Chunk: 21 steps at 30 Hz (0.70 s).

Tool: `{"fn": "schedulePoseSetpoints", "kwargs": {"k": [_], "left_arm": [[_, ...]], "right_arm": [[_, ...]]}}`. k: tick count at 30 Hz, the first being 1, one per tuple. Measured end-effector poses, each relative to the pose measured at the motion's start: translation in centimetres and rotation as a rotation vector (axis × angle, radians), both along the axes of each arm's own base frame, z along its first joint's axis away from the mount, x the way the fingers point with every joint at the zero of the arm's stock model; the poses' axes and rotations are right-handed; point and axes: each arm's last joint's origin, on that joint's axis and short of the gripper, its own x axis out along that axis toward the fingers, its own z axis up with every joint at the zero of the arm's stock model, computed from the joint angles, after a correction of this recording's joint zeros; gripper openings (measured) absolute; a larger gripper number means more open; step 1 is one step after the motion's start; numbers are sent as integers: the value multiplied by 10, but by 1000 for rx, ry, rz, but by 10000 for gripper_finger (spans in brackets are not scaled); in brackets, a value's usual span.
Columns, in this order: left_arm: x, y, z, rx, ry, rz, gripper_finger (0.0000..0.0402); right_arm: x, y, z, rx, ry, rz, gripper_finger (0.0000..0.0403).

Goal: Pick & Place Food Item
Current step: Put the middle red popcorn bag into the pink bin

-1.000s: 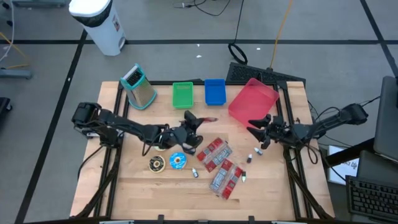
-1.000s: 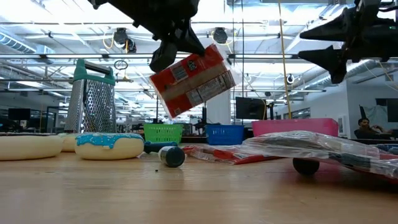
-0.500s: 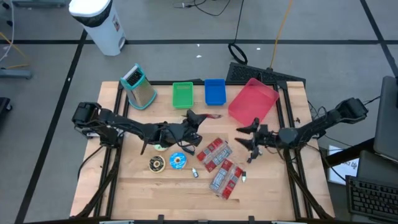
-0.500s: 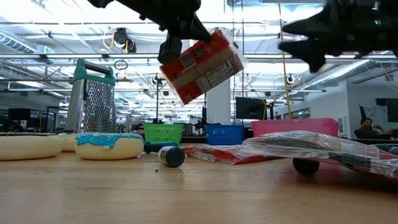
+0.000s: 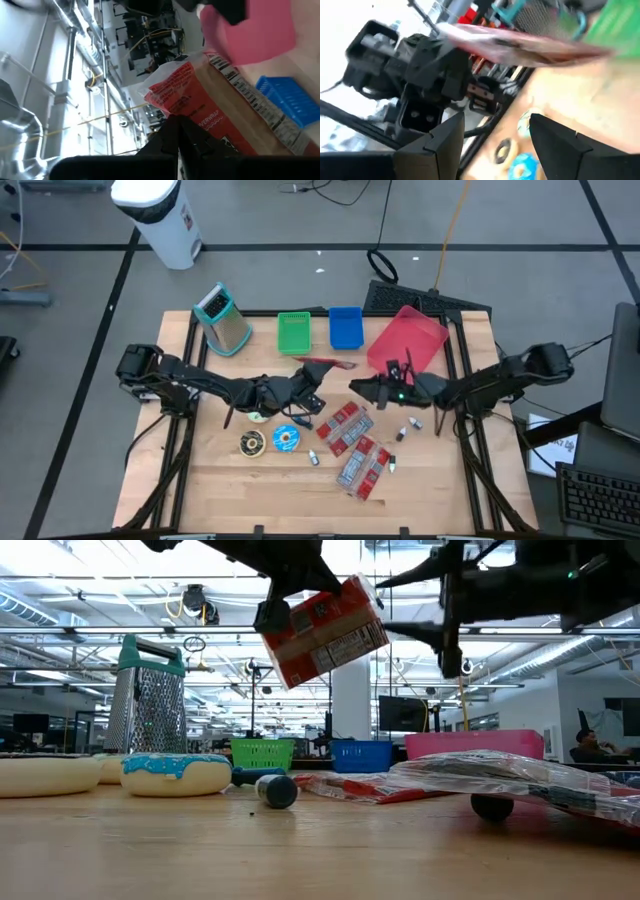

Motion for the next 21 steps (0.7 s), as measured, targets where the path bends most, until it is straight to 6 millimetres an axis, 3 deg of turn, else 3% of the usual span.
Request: {"fn": "schedulePoseSetpoints", "kwargs": {"k": [8,21], "left_arm": [[0,-1,0,30,18,-14,0],[-1,-11,6,136,38,-44,0]], "right_arm": [[4,-5,9,115,-197,3,213],[2,-18,2,317,-198,-87,213]]}}
